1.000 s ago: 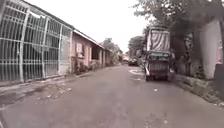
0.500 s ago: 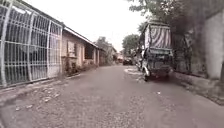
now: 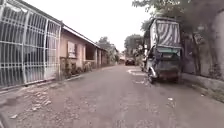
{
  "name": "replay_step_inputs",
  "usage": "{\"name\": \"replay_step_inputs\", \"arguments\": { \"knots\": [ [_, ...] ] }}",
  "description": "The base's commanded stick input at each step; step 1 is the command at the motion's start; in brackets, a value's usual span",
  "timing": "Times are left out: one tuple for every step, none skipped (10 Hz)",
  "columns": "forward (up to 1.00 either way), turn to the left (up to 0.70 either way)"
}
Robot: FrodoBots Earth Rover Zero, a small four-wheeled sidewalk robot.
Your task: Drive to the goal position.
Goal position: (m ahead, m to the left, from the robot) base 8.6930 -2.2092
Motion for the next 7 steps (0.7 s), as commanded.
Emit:
{"name": "replay_step_inputs", "arguments": {
  "knots": [
    [0.7, 0.07],
    [0.7, 0.07],
    [0.7, 0.07],
    [0.7, 0.07],
    [0.7, 0.07],
    [0.7, 0.07],
    [0.7, 0.07]
  ]
}}
